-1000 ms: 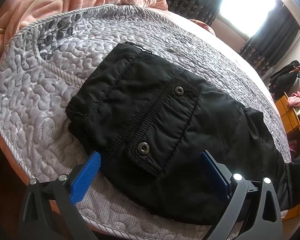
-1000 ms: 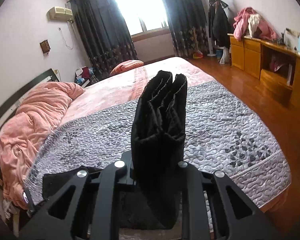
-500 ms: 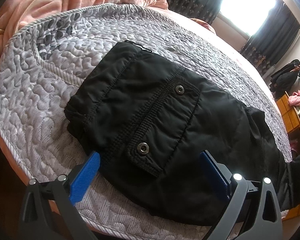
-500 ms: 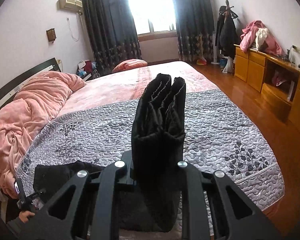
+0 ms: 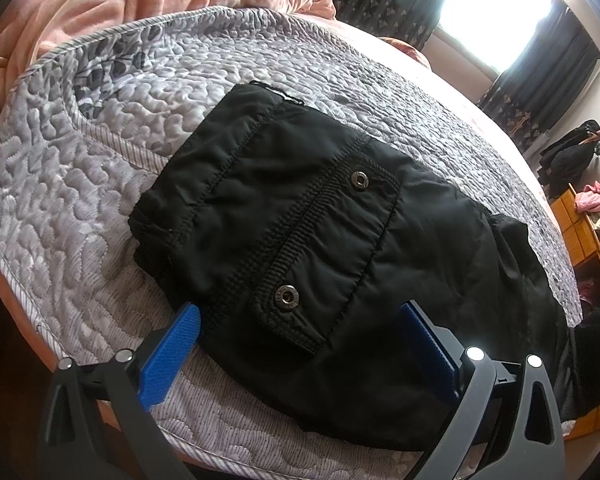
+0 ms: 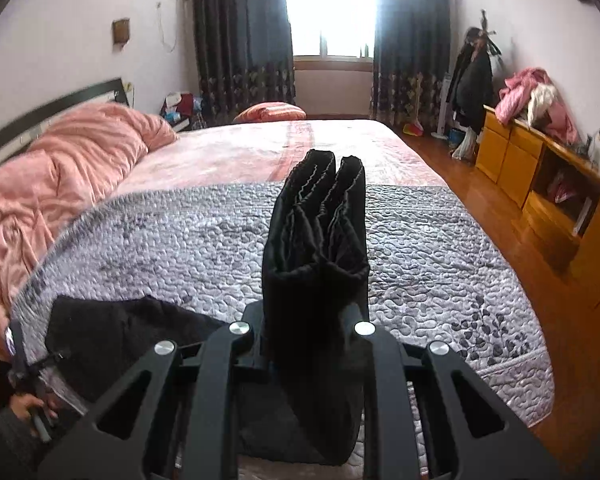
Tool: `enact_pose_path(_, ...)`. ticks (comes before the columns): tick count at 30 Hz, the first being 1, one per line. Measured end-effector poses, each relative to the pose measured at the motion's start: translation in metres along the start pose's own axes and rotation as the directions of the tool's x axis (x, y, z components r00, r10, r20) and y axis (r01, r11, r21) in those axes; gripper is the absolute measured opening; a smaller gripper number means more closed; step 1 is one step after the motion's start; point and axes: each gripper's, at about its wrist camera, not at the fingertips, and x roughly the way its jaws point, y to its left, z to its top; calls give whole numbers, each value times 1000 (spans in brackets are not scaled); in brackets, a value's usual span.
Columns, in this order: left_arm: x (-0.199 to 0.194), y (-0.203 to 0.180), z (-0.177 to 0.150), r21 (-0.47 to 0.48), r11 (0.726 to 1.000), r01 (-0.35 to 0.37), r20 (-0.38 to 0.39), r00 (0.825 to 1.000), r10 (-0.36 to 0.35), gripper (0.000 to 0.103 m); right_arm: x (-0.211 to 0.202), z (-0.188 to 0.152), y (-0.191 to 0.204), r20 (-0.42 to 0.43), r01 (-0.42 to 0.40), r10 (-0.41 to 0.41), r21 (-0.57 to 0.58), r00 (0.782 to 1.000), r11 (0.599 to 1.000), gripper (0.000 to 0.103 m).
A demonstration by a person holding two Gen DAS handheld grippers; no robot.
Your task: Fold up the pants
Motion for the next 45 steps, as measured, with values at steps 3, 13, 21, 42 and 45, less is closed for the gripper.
enact_pose_path(3,0,0,0,-1,1000,3,1,1000,-3,99,6,-4,14,-10,13,-14,-49,1000,999,17)
enact_pose_path(13,-1,0,-1,-11,1000,13,5,1000,-13,99,29,-21,64,-39,59,-69,-221,997,973,17)
enact_pose_path(21,-2,2,-2,-17,1000,24,3,1000,-24,99,43,-38,95,-62,63,-86,-313,994,948,17)
enact_pose_path(42,-1,5,-2,-32,999,39,3,999,-39,99,95,-138,200,-49,99,-187,-706,981,701,17)
enact_pose_path(45,-1,4,-2,-34,999,40,4,999,-40,99,103,-161,216,-21,118,-211,-773,977,624,17)
